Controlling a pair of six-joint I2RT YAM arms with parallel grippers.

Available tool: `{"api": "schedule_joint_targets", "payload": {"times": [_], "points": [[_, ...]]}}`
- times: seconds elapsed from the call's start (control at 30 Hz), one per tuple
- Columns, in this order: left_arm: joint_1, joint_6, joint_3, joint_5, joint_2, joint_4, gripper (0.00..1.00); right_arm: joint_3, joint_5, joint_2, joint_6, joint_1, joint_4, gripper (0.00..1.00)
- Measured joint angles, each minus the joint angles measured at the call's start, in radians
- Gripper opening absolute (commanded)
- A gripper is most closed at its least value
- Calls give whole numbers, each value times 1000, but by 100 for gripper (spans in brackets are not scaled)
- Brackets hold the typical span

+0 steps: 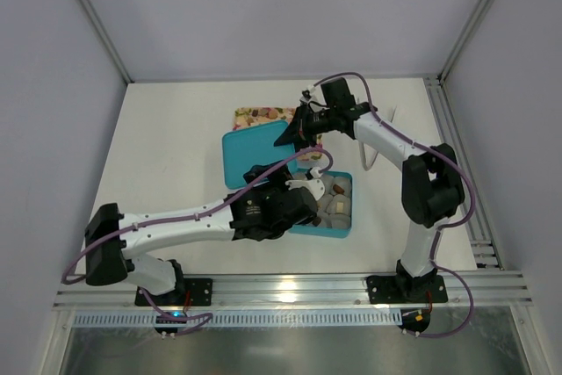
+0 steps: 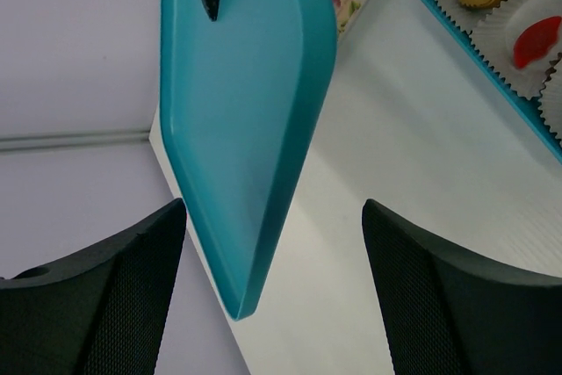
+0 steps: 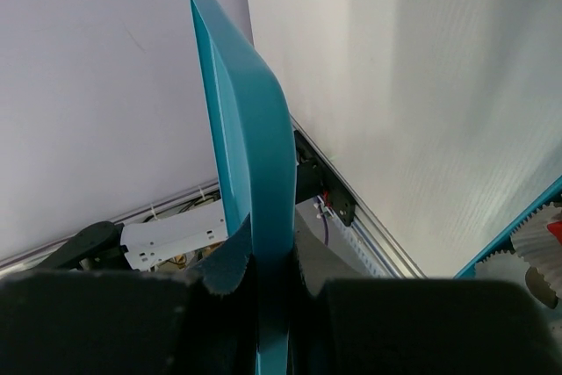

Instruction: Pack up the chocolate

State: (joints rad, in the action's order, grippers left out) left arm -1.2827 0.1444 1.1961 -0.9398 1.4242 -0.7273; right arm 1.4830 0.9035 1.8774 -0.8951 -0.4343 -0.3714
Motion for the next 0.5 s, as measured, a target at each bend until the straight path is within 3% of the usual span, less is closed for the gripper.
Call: {"api": "schedule_joint_targets", "payload": {"times": [0.17, 0.37, 0.47, 0.5], "points": [[17, 43, -47, -18, 13, 51, 73, -15, 2, -21, -2, 0, 0, 4], [33, 91, -58, -63, 49, 109, 55, -37, 6, -61, -2, 4, 0, 4], [33, 116, -58, -91, 74, 140, 35, -45, 8, -74, -2, 5, 3, 4], [33, 126, -58, -105, 80, 152, 23, -47, 8, -75, -2, 5, 3, 4]]}}
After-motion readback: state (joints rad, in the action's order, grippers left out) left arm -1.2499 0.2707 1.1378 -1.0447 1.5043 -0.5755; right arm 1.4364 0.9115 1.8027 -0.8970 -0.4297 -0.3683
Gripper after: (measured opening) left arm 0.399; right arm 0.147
